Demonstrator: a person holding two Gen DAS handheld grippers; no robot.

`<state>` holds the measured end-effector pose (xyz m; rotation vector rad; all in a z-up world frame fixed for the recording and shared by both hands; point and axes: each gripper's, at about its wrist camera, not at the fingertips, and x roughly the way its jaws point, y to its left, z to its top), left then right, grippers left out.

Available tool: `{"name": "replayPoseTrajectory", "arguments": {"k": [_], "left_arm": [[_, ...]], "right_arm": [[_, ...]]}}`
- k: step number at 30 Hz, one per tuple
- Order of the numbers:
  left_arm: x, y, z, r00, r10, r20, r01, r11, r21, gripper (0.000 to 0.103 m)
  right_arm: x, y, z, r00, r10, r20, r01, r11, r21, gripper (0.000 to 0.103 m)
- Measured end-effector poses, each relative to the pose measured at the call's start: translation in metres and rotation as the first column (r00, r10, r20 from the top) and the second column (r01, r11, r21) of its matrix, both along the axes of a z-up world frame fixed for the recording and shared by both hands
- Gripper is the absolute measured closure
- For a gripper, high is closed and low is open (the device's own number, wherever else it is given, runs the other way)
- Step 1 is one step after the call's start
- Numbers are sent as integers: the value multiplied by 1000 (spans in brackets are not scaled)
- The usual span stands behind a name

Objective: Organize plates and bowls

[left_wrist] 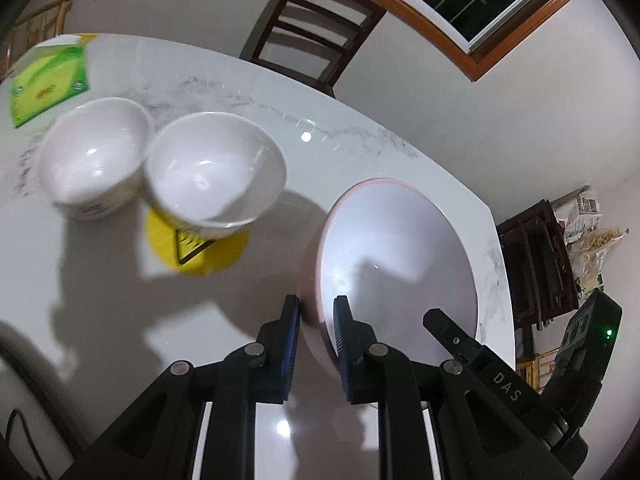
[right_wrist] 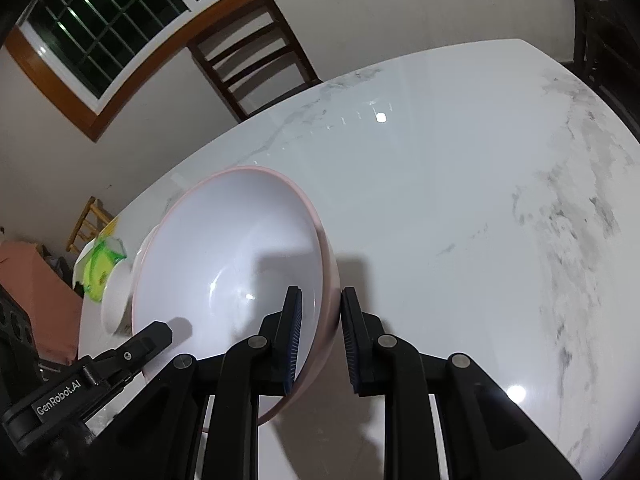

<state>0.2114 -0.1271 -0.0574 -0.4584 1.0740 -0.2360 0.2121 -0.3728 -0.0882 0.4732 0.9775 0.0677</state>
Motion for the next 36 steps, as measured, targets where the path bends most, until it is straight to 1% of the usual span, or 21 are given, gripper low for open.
{"name": "replayPoseTrajectory", "arguments": {"k": [3,7,11,17,19,26,36], "left_arm": [[-25,10,11,1000,15,22,-15,1000,6,86],[-61,22,25,998,26,50,-27,999,36,86],[-91,35,30,999,21,31,-23,998,65,86],[-133,60,20,999,24,-22,-22,998,65,86],[-144,64,17,999,21,-34,-19,997,79,86],[-166,77,4,998,12,-69,-6,996,88,86],[-173,78,-10,995,-10,-100,21,995,102,86]], "right_arm": [[-19,6,9,1000,15,17,-15,1000,5,83],[-48,19,22,999,38,37,-39,999,22,83],[-79,32,29,997,62,44,-64,998,25,83],[-117,54,32,995,97,37,-98,995,7,83],[-129,61,30,994,106,30,-106,994,0,83],[-154,76,16,992,123,-9,-123,992,-10,83],[-170,78,-7,990,125,-69,-127,992,-26,83]]}}
